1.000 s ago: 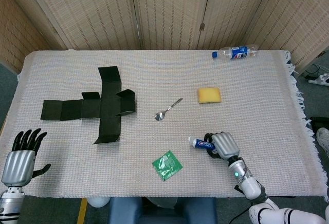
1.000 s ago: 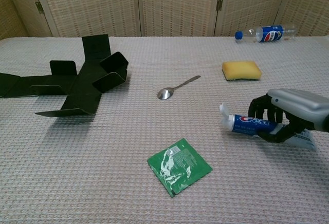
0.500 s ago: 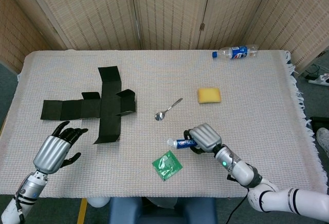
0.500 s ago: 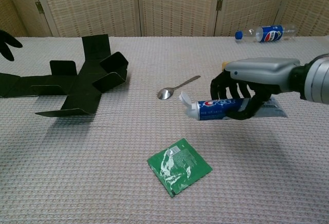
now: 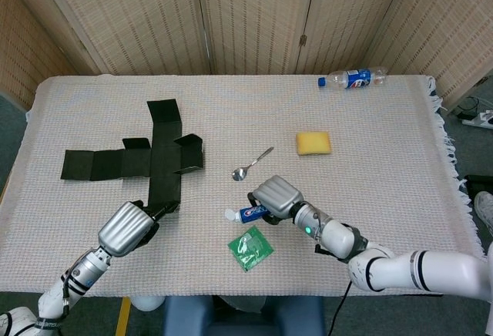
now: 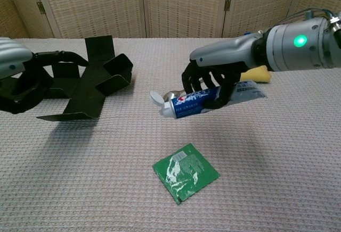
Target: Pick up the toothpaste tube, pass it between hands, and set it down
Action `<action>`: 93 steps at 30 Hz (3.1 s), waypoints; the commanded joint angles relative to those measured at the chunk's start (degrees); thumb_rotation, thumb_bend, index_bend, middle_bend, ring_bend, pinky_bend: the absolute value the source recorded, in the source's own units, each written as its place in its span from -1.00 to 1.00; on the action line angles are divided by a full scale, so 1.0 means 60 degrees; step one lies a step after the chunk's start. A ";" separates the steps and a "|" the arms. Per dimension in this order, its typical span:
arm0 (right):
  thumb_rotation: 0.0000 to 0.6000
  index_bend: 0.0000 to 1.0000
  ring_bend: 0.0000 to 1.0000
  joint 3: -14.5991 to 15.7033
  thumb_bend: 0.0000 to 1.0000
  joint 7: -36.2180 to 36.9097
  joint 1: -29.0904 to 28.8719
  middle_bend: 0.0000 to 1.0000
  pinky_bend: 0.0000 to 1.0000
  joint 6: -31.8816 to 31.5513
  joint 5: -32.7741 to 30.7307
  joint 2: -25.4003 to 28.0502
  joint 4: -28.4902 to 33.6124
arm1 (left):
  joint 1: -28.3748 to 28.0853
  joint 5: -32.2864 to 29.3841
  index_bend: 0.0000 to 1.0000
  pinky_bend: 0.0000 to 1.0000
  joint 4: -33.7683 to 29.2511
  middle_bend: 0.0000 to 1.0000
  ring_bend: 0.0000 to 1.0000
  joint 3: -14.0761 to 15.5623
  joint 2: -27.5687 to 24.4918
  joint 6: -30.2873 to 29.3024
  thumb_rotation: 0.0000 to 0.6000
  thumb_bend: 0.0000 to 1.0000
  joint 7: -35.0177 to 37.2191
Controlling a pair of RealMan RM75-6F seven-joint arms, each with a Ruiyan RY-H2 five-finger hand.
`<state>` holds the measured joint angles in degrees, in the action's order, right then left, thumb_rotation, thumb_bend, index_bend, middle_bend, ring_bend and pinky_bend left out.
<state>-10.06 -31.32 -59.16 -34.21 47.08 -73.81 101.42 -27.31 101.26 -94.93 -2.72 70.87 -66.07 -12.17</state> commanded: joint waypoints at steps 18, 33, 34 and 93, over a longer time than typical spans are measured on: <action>1.00 0.41 0.23 0.0664 0.99 -0.0047 -0.1656 0.29 0.12 -0.0770 -0.1180 -0.0556 -0.0134 | -0.1006 -0.0813 -0.77 0.43 -0.0882 0.68 0.65 0.0055 0.0630 0.1487 1.00 0.60 -0.1700; 1.00 0.44 0.25 0.0707 1.00 0.1035 -0.1312 0.31 0.12 -0.1115 -0.0137 -0.0637 -0.0230 | -0.0952 -0.1401 -0.74 0.43 -0.0768 0.68 0.65 0.0324 0.0691 0.1471 1.00 0.60 -0.2002; 1.00 0.45 0.25 0.0672 1.00 0.1187 -0.1233 0.31 0.12 -0.1177 0.0018 -0.0671 -0.0255 | -0.0938 -0.1413 -0.75 0.43 -0.0762 0.68 0.65 0.0348 0.0701 0.1440 1.00 0.60 -0.1978; 1.00 0.52 0.31 -0.0235 1.00 0.8053 0.1914 0.36 0.16 -0.3973 0.5145 -0.5189 -0.2414 | -0.0241 -0.1334 -1.00 -1.00 -0.0787 -1.00 -1.00 -0.0318 0.1416 -0.1219 -0.46 -0.71 0.5353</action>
<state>-11.34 16.96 -47.75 -57.95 77.99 -104.81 87.01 -28.74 93.20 -99.91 -4.53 79.05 -73.14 20.28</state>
